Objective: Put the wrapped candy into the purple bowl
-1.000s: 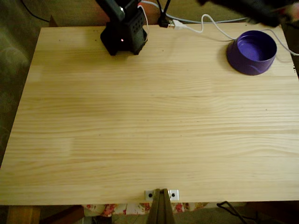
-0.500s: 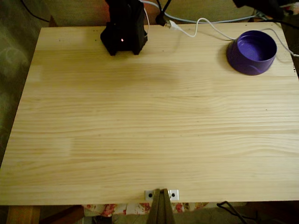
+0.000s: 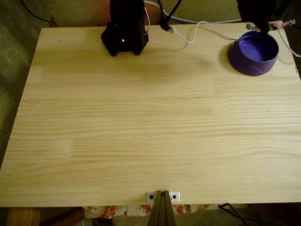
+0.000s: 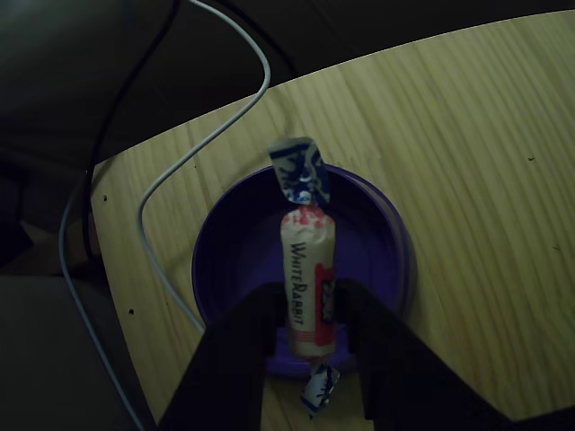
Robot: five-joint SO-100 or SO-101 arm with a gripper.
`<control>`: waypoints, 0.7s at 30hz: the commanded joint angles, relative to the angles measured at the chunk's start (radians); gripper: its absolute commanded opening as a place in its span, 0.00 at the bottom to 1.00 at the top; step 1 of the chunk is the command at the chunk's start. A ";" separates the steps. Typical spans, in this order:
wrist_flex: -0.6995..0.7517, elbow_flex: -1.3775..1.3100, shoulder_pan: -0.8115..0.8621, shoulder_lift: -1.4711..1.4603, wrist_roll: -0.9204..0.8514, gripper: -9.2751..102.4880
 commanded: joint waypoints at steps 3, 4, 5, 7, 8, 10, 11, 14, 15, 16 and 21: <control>0.008 -0.189 -0.014 -0.063 0.009 0.09; 0.008 -0.196 -0.017 -0.072 0.011 0.09; 0.006 -0.201 -0.020 -0.080 0.014 0.09; 0.006 -0.209 -0.025 -0.091 0.020 0.09; 0.006 -0.212 -0.025 -0.094 0.020 0.10; 0.006 -0.221 -0.025 -0.098 0.021 0.12; 0.006 -0.224 -0.025 -0.100 0.021 0.12; 0.006 -0.224 -0.025 -0.103 0.023 0.16; 0.006 -0.224 -0.025 -0.103 0.025 0.17; 0.006 -0.225 -0.025 -0.103 0.025 0.19; 0.003 -0.233 -0.021 -0.104 0.023 0.23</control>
